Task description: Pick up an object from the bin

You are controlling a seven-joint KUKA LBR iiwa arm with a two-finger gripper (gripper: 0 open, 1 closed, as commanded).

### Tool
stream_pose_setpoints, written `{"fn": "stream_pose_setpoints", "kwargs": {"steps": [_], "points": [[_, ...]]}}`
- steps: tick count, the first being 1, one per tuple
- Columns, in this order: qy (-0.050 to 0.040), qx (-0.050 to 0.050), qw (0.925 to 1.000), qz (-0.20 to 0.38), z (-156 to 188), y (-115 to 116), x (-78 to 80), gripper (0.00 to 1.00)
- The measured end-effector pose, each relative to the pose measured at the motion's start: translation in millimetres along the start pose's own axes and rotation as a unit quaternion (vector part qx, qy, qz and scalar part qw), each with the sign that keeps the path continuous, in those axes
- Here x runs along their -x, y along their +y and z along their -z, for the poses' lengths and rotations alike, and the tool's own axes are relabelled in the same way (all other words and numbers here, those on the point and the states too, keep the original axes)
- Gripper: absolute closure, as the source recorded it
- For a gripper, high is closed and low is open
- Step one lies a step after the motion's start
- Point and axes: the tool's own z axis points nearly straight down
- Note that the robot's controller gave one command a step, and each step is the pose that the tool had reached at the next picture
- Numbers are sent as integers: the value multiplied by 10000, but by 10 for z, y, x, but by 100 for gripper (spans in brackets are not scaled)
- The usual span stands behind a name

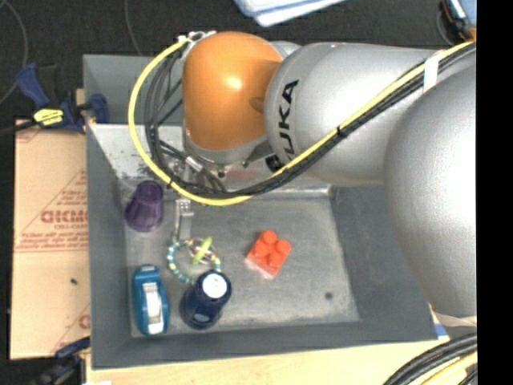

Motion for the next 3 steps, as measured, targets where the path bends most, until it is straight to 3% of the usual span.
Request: {"fn": "stream_pose_setpoints", "kwargs": {"steps": [1, 2, 3], "points": [[-37, 7, 10000, -25, 52, -15, 14, 0], [-45, 5, 9963, 854, -565, -417, -24, 0], [-44, -7, 9665, 2564, -1085, -383, 88, 0]]}}
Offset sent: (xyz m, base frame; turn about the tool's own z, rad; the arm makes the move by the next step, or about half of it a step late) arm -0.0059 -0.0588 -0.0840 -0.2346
